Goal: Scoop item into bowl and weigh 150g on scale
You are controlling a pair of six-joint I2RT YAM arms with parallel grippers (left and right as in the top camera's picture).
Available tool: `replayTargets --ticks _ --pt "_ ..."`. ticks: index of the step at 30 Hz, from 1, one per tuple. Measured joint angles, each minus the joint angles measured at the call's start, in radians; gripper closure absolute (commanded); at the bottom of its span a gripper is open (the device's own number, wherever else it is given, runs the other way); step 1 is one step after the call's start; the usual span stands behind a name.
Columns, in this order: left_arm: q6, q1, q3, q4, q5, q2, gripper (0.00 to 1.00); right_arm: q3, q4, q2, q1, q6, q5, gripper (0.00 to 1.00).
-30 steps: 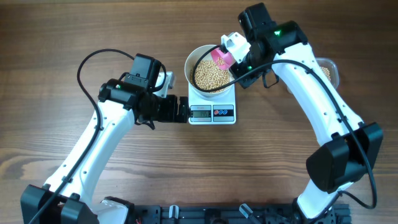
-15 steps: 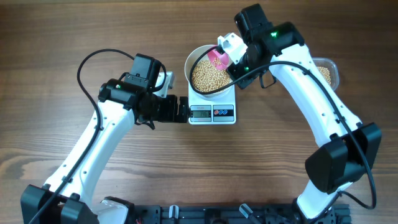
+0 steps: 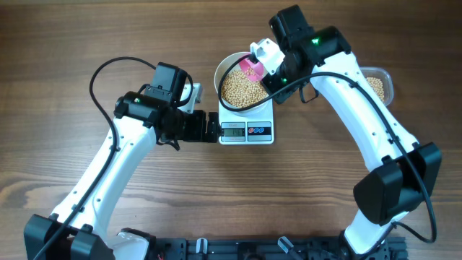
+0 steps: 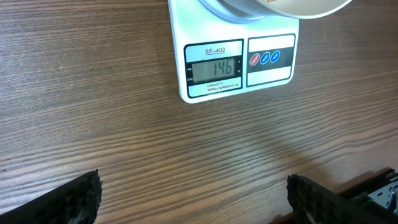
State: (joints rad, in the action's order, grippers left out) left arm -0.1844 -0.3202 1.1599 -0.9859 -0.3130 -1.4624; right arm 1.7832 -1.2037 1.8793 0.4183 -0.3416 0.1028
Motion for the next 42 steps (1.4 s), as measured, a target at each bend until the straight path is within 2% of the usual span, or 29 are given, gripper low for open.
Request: replayTargets --ticks 42 --pt "0.0 0.0 0.0 0.0 0.0 0.0 0.0 0.0 0.012 0.0 0.007 0.015 -0.054 0.96"
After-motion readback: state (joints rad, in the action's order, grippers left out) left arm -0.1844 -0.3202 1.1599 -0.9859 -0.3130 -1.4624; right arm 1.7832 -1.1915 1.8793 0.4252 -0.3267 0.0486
